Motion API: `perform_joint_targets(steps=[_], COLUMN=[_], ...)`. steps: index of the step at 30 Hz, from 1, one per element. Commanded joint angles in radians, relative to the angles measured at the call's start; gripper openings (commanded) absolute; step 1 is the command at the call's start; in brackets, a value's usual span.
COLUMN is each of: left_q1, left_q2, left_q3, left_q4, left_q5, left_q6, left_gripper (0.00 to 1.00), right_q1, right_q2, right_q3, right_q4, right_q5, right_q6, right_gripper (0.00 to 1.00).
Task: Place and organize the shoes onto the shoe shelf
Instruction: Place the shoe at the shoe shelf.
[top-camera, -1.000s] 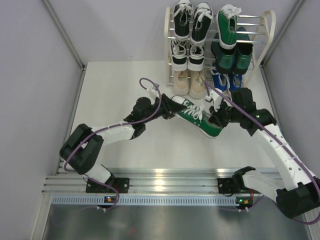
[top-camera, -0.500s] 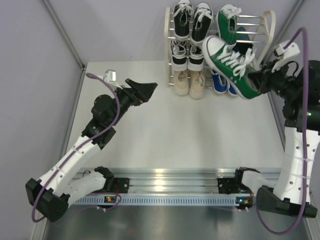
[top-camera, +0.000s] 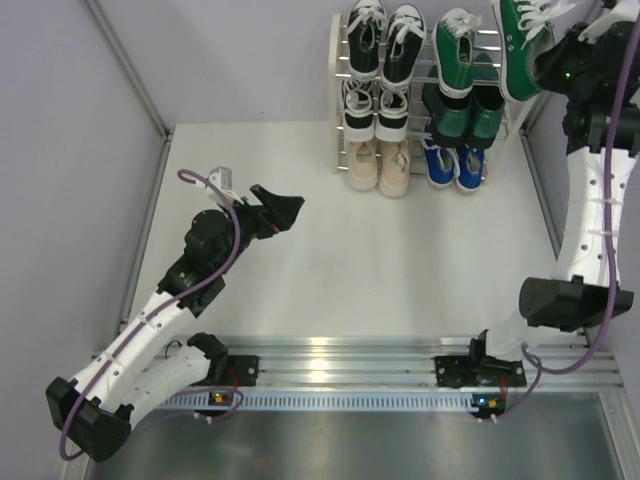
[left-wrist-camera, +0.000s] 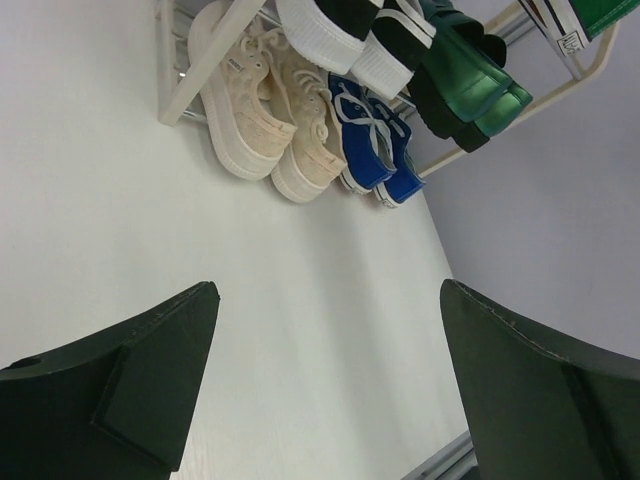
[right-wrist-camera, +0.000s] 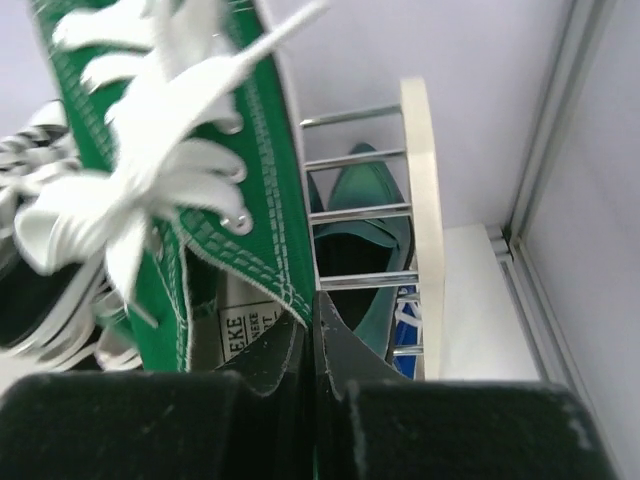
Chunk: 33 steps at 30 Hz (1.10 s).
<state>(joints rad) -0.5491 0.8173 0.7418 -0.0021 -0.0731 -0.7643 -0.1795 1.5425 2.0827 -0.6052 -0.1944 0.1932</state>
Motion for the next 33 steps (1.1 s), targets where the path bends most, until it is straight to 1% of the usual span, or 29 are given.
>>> perform_joint_targets(steps=[1, 3, 4, 7, 8, 10, 12, 22, 28, 31, 32, 33], left_q1=[0.005, 0.006, 0.006, 0.005, 0.005, 0.006, 0.005, 0.005, 0.005, 0.006, 0.006, 0.005], left_q2=[-0.037, -0.041, -0.041, -0.047, -0.049, -0.056, -0.067, -0.073, -0.076, -0.089, -0.095, -0.096], left_q3=[-0.007, -0.005, -0.004, -0.001, -0.001, -0.001, -0.002, -0.018, -0.022, -0.032, -0.035, -0.038], left_q4=[0.01, 0.007, 0.007, 0.007, -0.025, -0.035, -0.038, -0.042, -0.041, -0.041, -0.042, -0.041], left_q5=[-0.03, -0.034, -0.036, -0.043, -0.047, -0.051, -0.054, -0.06, -0.056, -0.059, -0.06, -0.062], left_q6=[0.0, 0.003, 0.006, 0.011, 0.011, 0.011, 0.011, -0.006, -0.017, -0.023, -0.027, -0.027], left_gripper=[0.98, 0.97, 0.97, 0.97, 0.98, 0.98, 0.97, 0.98, 0.97, 0.97, 0.97, 0.97], right_q1=[0.067, 0.098, 0.126, 0.146, 0.146, 0.15, 0.15, 0.155, 0.155, 0.156, 0.155, 0.156], right_q2=[0.051, 0.1, 0.114, 0.156, 0.169, 0.211, 0.226, 0.249, 0.272, 0.272, 0.272, 0.272], right_q3=[0.074, 0.102, 0.111, 0.114, 0.125, 0.163, 0.162, 0.16, 0.139, 0.132, 0.129, 0.128], right_q4=[0.182, 0.205, 0.214, 0.278, 0.288, 0.28, 0.289, 0.303, 0.291, 0.291, 0.289, 0.288], right_q5=[0.211, 0.3, 0.323, 0.389, 0.406, 0.429, 0.44, 0.486, 0.487, 0.487, 0.487, 0.486], right_q6=[0.095, 0.075, 0.072, 0.065, 0.063, 0.055, 0.055, 0.095, 0.124, 0.132, 0.132, 0.138], right_gripper=[0.0, 0.0, 0.0, 0.0, 0.0, 0.0, 0.0, 0.0, 0.06, 0.11, 0.15, 0.16])
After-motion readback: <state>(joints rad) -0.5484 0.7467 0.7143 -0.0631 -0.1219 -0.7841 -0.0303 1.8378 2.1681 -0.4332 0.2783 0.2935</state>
